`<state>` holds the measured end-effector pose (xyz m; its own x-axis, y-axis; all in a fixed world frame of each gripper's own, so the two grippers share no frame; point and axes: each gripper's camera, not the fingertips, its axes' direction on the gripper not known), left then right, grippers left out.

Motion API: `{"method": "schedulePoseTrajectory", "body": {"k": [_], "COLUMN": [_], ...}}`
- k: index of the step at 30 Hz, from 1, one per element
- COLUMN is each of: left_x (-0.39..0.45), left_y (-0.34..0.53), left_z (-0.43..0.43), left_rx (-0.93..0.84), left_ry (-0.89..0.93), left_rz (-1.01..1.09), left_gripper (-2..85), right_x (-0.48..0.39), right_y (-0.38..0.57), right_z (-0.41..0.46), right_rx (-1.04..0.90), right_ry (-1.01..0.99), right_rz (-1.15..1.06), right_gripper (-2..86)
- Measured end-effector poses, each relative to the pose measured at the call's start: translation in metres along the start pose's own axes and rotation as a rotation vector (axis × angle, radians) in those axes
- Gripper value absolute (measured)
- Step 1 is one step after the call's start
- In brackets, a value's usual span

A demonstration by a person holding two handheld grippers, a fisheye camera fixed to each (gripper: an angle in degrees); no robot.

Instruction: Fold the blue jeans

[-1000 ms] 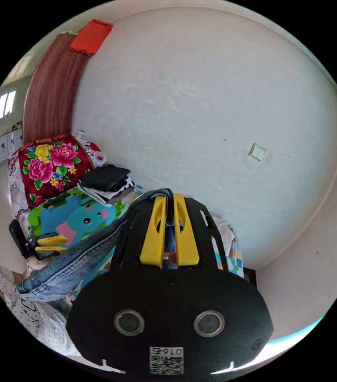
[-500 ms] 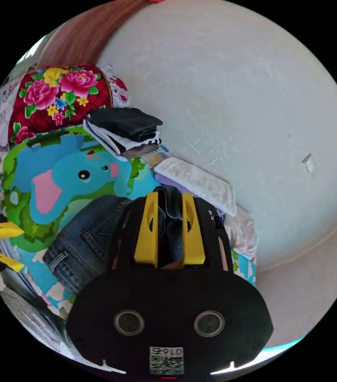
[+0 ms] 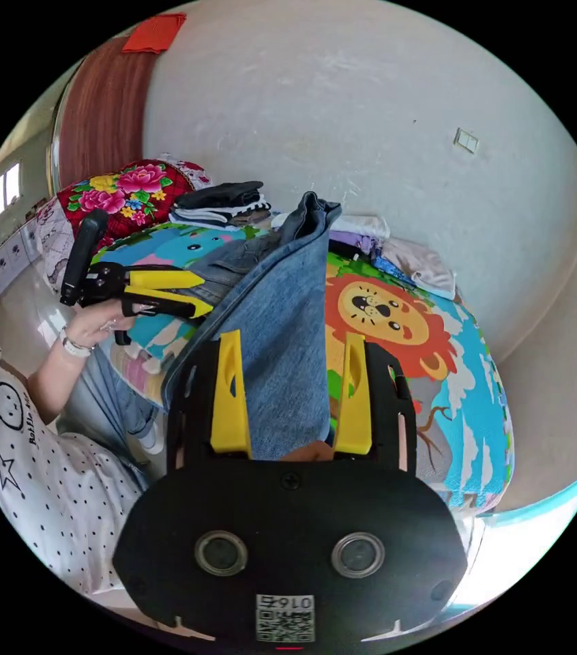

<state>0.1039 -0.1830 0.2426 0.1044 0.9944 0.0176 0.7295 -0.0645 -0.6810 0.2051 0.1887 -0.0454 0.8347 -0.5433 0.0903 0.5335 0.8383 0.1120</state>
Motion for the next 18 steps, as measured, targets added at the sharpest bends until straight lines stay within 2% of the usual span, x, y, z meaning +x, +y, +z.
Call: {"method": "schedulePoseTrajectory", "body": {"k": [2,5,11,16,18], "left_x": [0.004,0.009,0.017,0.014,0.007], "left_y": [0.001,0.005,0.021,0.039,0.048], "left_z": [-0.006,-0.018,-0.012,-0.003,-0.003], "left_rx": [0.004,0.018,-0.061,-0.103,-0.112], "left_ry": [-0.018,-0.018,-0.103,-0.17,-0.193], "left_rz": [0.009,0.029,0.104,0.117,0.119], "left_gripper": [14.3,13.5,13.2,12.7,12.7], "right_x": [-0.023,-0.056,-0.107,-0.127,-0.128], "right_y": [0.033,0.052,0.05,0.05,0.052], "right_z": [-0.002,-0.008,0.0,0.021,0.018], "right_rx": [0.007,-0.004,-0.057,-0.147,-0.154], "right_ry": [-0.027,-0.034,0.004,0.13,0.121], "right_rz": [0.065,0.01,-0.157,-0.142,-0.121], "right_gripper": [17.6,18.1,19.1,19.9,19.9]}}
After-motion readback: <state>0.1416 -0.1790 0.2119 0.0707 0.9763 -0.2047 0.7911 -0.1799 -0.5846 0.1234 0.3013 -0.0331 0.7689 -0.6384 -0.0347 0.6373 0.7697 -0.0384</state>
